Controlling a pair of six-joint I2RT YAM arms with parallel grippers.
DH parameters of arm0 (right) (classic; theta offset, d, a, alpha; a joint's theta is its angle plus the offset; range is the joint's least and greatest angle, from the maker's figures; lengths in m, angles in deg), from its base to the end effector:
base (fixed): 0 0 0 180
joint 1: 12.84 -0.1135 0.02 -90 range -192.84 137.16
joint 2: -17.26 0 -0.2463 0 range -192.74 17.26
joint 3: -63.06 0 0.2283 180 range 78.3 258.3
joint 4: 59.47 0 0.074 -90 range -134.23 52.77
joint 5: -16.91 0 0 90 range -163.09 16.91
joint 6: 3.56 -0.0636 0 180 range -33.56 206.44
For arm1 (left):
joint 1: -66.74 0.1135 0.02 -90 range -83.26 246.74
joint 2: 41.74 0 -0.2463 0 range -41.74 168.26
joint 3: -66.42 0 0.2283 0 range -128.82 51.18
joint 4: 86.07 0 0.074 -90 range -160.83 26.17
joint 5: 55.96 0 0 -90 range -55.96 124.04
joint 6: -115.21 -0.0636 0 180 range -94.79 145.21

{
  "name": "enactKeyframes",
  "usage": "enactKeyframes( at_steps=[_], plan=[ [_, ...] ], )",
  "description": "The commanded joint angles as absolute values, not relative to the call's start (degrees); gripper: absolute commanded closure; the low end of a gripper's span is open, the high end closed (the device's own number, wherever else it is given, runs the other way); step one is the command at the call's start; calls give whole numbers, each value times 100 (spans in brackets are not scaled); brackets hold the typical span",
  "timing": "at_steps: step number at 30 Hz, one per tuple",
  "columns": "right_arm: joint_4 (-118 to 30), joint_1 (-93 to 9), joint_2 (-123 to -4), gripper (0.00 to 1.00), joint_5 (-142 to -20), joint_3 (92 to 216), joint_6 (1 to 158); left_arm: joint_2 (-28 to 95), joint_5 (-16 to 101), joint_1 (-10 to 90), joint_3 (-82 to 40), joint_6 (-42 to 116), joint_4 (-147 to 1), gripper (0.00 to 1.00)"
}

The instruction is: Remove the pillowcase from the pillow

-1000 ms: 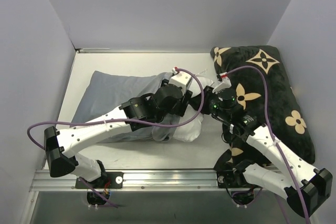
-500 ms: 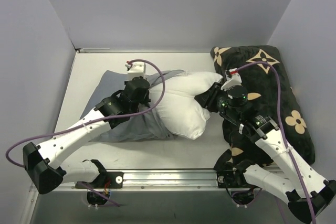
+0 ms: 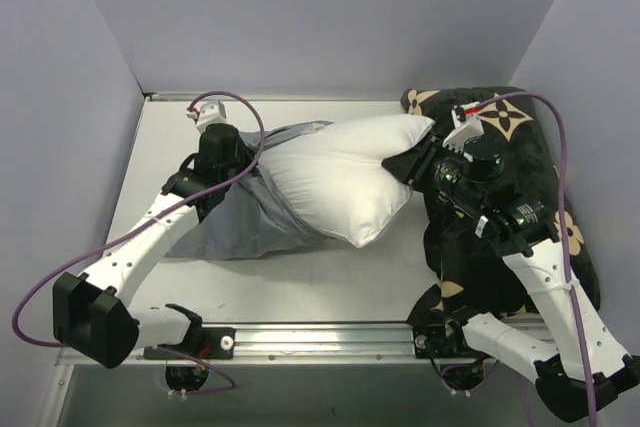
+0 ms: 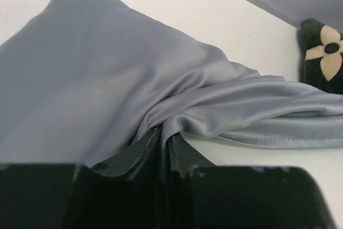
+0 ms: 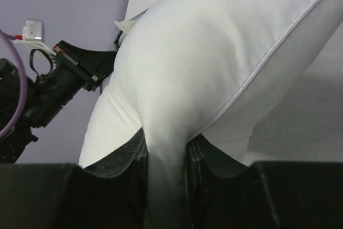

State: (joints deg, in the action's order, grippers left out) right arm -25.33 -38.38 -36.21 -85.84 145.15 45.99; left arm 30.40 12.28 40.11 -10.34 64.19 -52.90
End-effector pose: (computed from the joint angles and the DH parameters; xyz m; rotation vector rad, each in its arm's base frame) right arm 0.1827 0.1029 0.4077 0.0515 1.7757 1.0395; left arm 0.2688 -0.1084 0.3027 -0.4496 1.9963 -0.3262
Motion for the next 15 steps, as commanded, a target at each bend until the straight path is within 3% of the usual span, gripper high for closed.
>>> enactKeyframes(
  at_steps=[1,2,3,5,6,9,10,15],
  plan=[
    [-3106,-3500,-3581,100,-8258,15958,4794,3455,809,5231,-1236,6300,-4903,77],
    [-3044,-3473,-3704,100,-8293,16177,4846,3464,855,5233,-1280,6248,-4964,73],
    [-2973,-3464,-3992,100,-8354,16432,4847,3482,1029,5233,-1359,6022,-5052,58],
    [-2885,-3464,-4293,100,-8653,16951,4795,3377,1713,5050,-1430,5757,-5480,47],
    [-2893,-3464,-4546,100,-8715,17057,4759,3272,1769,4900,-1395,5582,-5596,34],
    [-2876,-3455,-4908,100,-8829,17322,4750,2929,2075,4549,-1421,5265,-5747,23],
    [-2867,-3464,-4970,100,-8830,17366,4750,2745,2077,4486,-1438,5229,-5704,3],
    [-2762,-3464,-5435,100,-8795,17743,4724,1647,1832,3750,-817,5009,-5914,2]
  ],
)
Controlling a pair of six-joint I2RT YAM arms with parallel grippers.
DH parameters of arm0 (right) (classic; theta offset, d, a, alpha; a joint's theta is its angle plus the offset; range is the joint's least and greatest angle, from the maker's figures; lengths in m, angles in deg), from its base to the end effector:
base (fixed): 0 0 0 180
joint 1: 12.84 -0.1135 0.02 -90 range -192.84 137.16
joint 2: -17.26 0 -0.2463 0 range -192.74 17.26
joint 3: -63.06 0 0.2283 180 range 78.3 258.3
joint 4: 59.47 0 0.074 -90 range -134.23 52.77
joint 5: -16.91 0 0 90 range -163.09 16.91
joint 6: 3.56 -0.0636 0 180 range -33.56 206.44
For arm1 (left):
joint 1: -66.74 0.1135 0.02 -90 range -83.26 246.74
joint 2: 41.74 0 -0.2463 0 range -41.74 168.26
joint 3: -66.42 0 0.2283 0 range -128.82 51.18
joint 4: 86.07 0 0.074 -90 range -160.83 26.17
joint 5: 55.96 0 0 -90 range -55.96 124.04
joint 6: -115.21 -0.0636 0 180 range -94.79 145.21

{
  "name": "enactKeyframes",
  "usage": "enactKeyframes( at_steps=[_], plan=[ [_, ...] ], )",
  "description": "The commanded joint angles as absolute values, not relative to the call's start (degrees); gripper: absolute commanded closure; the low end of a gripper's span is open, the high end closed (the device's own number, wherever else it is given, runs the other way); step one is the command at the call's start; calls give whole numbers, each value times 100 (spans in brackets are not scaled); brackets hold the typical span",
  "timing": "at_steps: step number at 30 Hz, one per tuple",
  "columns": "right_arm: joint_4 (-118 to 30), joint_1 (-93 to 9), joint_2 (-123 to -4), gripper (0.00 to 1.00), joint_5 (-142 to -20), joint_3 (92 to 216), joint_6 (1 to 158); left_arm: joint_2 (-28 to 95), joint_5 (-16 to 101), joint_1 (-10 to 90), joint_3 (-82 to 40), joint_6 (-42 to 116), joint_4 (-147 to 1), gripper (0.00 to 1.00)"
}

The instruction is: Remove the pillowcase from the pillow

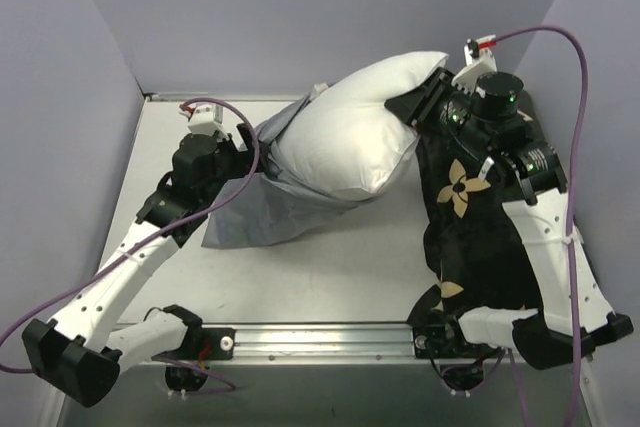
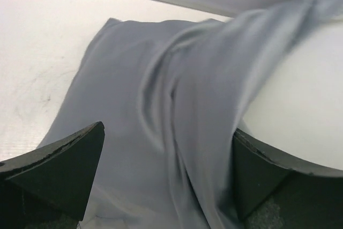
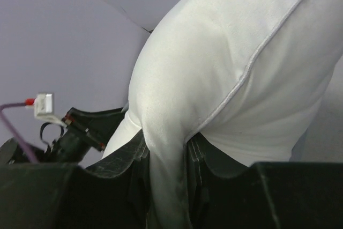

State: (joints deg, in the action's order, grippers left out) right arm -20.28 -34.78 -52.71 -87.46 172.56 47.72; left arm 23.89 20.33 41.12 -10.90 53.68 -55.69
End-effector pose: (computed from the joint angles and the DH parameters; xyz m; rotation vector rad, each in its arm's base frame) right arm 0.2235 0.1071 0.4910 0.0337 1.6596 1.0157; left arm 0.2505 -0.1034 0.3406 -0.2113 1.8972 -0.4167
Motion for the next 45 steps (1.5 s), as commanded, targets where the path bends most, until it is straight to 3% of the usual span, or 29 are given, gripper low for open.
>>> enactKeyframes(
  at_steps=[1,8,14,19,22,24,25,27,29,30,36,41,45],
  plan=[
    [-2727,-3473,-5506,100,-8786,17814,4715,1305,1831,3652,-710,5017,-5940,3],
    [-2472,-3508,-5955,100,-8496,18552,4777,257,725,1860,266,4833,-6098,2],
    [-2393,-3526,-6070,100,-8390,18860,4785,493,-635,446,828,4421,-6431,3],
    [-2270,-3622,-6113,100,-8355,18992,4820,817,-1025,302,1251,3481,-8186,3],
    [-2164,-3649,-6131,100,-8276,19141,4864,1151,-1175,355,1181,3154,-8471,3],
    [-2129,-3658,-6122,100,-8258,19229,4882,1397,-1027,434,1119,3128,-8489,10],
    [-2129,-3658,-6122,100,-8250,19255,4882,1477,-999,434,1110,3128,-8507,37],
    [-2111,-3658,-6122,100,-8215,19352,4882,1592,-938,443,1180,3189,-8507,57],
    [-2094,-3658,-6131,100,-8214,19431,4900,1732,-946,460,1259,3416,-8411,87],
    [-2050,-3649,-6122,100,-8206,19545,4891,1767,-964,469,1347,3531,-8367,95],
    [-1944,-3658,-6114,100,-8241,19967,4830,2285,-1473,776,1628,5068,-7558,99],
    [-1892,-3640,-5921,100,-8206,20266,4803,2778,-1211,1723,1892,6430,-7294,100],
    [-1848,-3596,-5727,100,-8100,20424,4829,3479,-955,2095,1665,6643,-7224,100]
  ],
)
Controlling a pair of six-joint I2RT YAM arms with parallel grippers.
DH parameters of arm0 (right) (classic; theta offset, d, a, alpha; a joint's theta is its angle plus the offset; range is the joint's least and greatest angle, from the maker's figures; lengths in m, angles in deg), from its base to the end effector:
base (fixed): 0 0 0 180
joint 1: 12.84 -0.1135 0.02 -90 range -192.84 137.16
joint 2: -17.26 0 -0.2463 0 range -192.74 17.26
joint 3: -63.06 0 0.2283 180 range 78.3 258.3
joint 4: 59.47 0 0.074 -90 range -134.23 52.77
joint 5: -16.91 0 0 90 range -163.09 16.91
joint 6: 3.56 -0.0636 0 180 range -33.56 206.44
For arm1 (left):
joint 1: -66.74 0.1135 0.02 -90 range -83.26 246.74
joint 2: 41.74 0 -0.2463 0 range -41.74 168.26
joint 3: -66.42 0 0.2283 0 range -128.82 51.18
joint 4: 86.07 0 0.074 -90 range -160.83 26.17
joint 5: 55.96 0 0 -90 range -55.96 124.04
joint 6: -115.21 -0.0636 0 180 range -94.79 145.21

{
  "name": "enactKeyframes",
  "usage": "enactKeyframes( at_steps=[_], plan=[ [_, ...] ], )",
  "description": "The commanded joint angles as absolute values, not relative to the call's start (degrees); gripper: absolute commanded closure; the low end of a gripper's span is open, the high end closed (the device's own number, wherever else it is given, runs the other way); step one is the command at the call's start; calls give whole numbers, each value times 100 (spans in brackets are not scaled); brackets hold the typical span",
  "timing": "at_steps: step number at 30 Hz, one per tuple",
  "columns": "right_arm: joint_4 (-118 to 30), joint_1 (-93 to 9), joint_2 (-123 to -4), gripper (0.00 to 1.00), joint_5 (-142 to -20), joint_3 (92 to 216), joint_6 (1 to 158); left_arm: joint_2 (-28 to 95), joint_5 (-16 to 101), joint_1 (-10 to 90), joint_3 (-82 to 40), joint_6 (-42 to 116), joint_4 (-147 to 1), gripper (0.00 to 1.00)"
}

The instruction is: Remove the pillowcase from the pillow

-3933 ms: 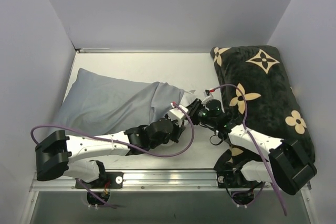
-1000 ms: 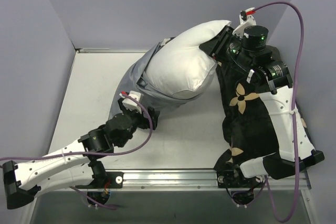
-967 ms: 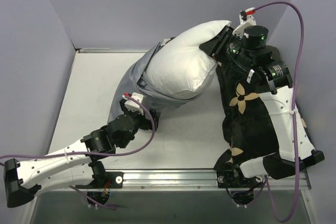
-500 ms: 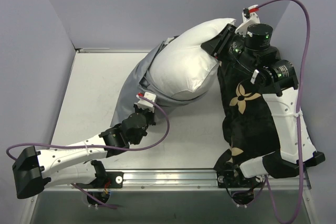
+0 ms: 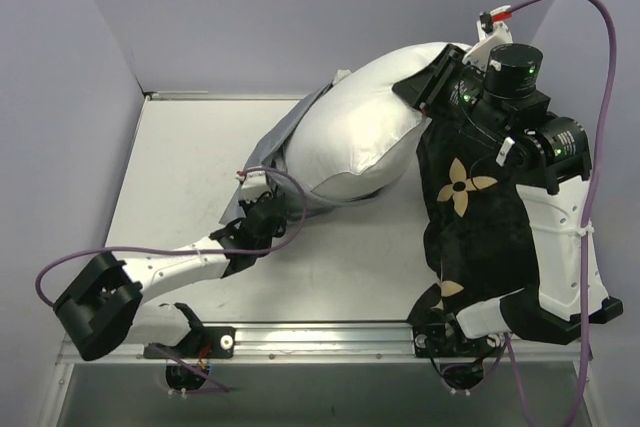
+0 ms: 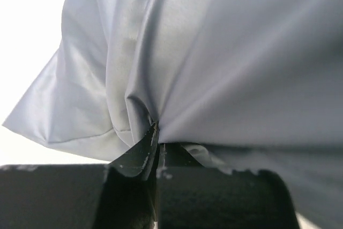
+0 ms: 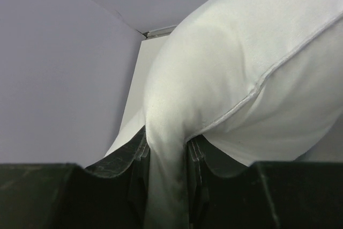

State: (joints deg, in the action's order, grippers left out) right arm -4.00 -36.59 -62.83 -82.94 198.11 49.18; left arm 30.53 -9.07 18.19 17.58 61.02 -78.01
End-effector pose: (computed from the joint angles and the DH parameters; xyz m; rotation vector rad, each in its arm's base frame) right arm 0.2202 0.1088 0.5418 0.0544 1.6638 0.9576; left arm 0.2028 -0.1640 0.1944 -0.2091 1.9543 -0.1600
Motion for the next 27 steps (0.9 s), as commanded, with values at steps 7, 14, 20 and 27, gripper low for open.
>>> enactKeyframes(
  at_steps=[7,14,20,27],
  plan=[
    [-1751,-3578,-5674,100,-8135,20838,4838,4378,-107,2368,900,6539,-7362,100],
    [-1733,-3578,-5656,100,-8197,20469,5031,2956,906,2025,996,5695,-7568,60],
    [-1725,-3657,-5946,100,-8136,20469,5189,1620,1514,1999,374,5264,-6364,28],
    [-1725,-4175,-6157,100,-7451,20082,5681,433,2015,1902,-539,4606,-6089,14]
  ],
)
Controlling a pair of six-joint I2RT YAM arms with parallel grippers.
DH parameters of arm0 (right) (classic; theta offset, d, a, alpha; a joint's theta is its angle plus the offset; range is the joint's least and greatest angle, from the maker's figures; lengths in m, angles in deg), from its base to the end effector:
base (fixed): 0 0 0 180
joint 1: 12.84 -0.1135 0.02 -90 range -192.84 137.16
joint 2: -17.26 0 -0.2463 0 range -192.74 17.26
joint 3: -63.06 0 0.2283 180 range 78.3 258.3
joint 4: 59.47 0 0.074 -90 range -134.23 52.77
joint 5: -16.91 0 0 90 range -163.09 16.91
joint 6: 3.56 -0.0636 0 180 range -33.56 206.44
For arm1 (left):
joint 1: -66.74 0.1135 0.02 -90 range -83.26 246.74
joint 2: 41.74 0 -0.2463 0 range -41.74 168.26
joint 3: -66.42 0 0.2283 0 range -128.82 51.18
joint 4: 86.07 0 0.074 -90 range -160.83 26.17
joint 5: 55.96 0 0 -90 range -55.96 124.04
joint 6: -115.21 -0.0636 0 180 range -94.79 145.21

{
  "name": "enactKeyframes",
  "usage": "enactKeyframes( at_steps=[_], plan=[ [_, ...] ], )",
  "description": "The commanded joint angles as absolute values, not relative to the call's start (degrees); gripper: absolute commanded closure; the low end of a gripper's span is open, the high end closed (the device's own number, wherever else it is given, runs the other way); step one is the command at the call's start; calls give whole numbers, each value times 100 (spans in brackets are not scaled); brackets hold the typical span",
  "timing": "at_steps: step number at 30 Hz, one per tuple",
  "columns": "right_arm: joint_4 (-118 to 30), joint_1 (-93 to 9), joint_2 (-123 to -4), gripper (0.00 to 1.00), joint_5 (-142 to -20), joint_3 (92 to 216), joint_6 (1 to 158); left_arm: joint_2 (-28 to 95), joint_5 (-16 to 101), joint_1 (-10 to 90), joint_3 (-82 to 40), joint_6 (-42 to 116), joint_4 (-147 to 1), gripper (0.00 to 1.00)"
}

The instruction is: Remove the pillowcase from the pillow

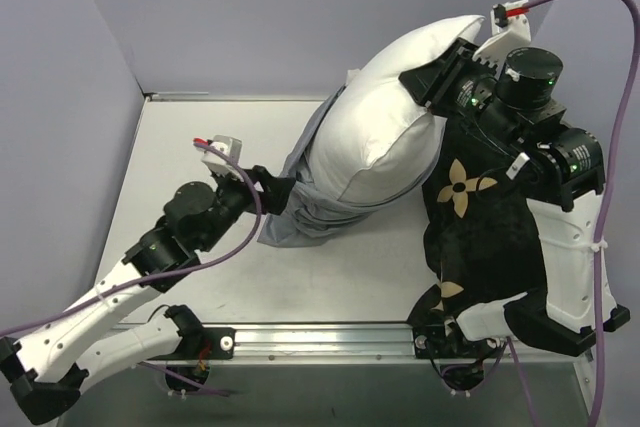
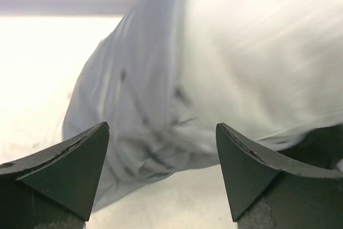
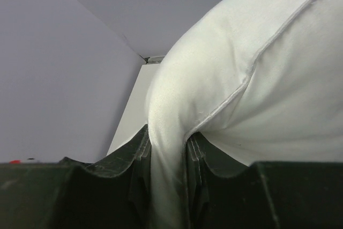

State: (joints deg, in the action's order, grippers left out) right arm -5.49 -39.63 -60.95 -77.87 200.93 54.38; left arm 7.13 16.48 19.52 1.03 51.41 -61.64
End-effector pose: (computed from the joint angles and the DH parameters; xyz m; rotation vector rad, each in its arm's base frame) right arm 0.1955 0.1047 0.5652 -0.0001 1.5366 0.8886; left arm 0.1569 -0.1413 0.3454 0.0871 1.7492 -0.6884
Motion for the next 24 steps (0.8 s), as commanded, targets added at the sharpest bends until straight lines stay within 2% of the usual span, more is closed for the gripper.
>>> enactKeyframes(
  at_steps=[1,2,6,11,14,19,21,24],
  plan=[
    [-1725,-4315,-6210,100,-7389,20073,5760,432,2190,1867,-681,4456,-6159,11],
    [-1725,-4378,-6280,100,-7327,20099,5804,467,2244,1832,-865,4107,-6230,3],
    [-1725,-4527,-6508,100,-7099,20301,5814,1063,1973,1209,-1735,3182,-6676,2],
    [-1698,-4572,-6711,100,-6949,20416,5822,1503,1385,-178,-1886,1384,-7583,2],
    [-1698,-4572,-6790,100,-6905,20416,5796,1610,1259,-584,-1747,580,-7917,3],
    [-1698,-4642,-6860,100,-6870,20381,5726,1952,681,-814,-1615,-411,-8865,2],
    [-1698,-4694,-6878,100,-6835,20390,5708,2188,478,-823,-1483,-755,-9688,3],
    [-1698,-4773,-6913,100,-6800,20425,5673,2618,372,-831,-1744,-1169,-10079,3]
  ],
)
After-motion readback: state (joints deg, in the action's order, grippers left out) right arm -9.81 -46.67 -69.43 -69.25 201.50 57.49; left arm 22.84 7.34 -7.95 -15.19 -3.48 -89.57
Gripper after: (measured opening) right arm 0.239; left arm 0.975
